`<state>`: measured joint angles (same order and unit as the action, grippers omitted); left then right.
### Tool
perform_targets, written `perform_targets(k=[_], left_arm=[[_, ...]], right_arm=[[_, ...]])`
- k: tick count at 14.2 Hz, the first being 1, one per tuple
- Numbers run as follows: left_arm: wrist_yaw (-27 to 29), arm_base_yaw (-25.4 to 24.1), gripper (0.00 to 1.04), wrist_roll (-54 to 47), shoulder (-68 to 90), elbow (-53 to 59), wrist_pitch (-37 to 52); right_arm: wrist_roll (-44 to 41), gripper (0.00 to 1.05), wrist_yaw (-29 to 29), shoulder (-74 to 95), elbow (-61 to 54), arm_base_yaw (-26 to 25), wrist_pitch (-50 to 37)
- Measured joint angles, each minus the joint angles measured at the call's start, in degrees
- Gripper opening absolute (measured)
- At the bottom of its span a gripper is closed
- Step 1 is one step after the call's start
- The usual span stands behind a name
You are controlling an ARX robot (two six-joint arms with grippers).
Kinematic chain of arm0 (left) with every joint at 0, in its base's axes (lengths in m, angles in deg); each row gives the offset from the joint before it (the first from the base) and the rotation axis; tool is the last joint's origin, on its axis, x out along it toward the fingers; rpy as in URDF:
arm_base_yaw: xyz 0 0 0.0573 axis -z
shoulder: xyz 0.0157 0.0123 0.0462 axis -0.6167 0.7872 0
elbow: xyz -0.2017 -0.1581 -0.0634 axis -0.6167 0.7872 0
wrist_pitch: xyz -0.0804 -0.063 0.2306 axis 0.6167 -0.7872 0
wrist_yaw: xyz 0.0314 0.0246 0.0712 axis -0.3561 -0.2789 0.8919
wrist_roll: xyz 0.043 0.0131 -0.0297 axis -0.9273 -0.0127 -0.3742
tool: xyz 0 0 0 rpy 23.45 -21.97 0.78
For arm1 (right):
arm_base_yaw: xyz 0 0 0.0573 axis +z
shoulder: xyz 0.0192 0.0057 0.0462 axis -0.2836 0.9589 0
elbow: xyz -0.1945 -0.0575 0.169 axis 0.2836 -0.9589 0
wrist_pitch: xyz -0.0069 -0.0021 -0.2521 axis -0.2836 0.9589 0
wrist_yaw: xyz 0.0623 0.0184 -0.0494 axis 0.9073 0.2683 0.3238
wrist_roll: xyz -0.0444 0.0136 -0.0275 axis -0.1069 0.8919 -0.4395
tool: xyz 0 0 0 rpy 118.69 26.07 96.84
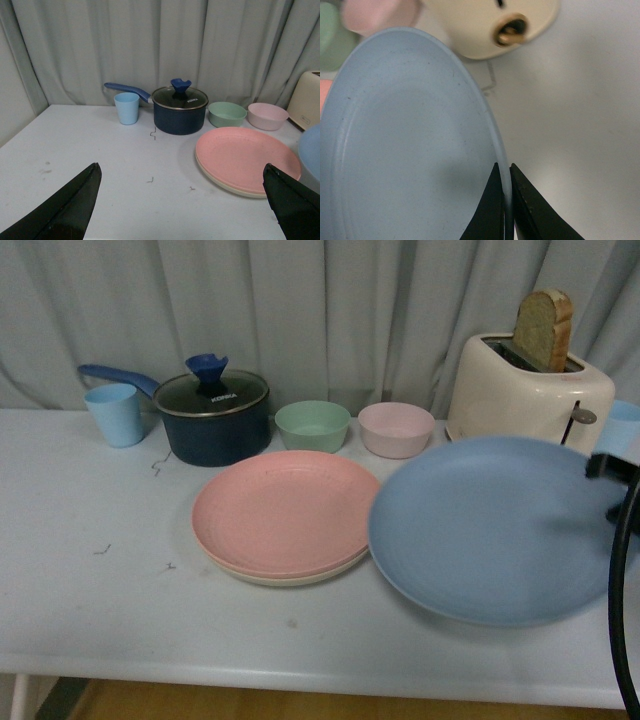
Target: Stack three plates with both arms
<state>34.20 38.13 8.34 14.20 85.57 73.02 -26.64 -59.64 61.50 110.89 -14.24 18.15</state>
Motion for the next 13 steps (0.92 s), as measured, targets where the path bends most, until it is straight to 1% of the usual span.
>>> perform_targets(k=[1,3,7,8,11,13], left_arm=[[0.0,0.0,0.98,0.0,0.0,0.0,0.0],[0.0,0.0,0.98,0.0,0.0,0.0,0.0],[0.0,0.0,0.98,0.0,0.0,0.0,0.0],[0.0,0.0,0.98,0.0,0.0,0.0,0.0],[0.0,0.0,0.98,0.0,0.0,0.0,0.0],[0.0,0.0,0.98,0.0,0.0,0.0,0.0]], right_arm=[[2.9,0.03,1.2,-0.7,4.6,3.5,0.3],[5.4,0.03,1.4,4.9,12.9,6.8,3.2],[6.4,0.03,1.3,17.0,26.8,10.4,8.7],[6.4,0.03,-0.1,19.5,30.4,11.7,9.6],[7.3,0.03,0.5,24.4,36.9,15.3,11.6],[8.1,0.03,0.5,26.5,37.6,17.4,12.1]])
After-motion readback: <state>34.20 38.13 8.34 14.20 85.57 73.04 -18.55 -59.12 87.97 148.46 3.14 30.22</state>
